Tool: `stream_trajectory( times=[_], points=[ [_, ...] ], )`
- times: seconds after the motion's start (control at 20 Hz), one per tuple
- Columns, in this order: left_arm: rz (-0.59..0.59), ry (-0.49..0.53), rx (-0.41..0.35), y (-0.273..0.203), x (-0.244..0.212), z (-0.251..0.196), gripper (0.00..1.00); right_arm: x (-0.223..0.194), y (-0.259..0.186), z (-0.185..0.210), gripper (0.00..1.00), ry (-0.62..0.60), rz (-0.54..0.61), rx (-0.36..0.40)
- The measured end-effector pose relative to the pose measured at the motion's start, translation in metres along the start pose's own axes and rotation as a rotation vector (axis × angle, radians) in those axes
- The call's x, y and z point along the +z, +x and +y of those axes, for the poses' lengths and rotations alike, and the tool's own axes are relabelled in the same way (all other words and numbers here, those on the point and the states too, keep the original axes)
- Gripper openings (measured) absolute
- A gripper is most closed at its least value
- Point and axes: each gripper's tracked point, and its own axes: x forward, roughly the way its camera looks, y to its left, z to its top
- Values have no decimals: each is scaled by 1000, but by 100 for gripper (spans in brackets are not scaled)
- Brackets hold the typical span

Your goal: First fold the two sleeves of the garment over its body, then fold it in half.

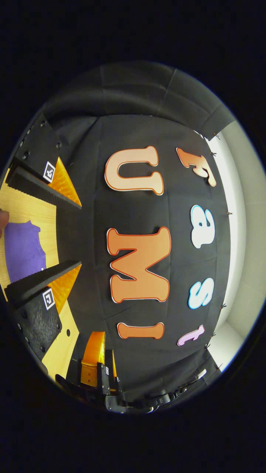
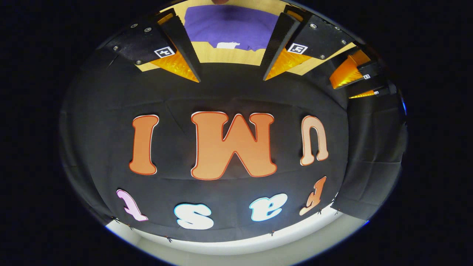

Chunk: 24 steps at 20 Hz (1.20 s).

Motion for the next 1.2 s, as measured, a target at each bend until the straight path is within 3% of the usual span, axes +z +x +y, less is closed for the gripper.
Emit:
stream_trajectory(
  times=[0.25,0.7,1.2],
  points=[
    [18,-12,-41,-15,-12,-11,89,-23,-11,9,94,7,31,-4],
    [6,25,-49,-34,-22,-12,86,-27,-30,28,94,-26,-18,20],
    [30,68,-87,-40,-32,-16,86,-42,-34,55,94,-29,23,33]
  ],
)
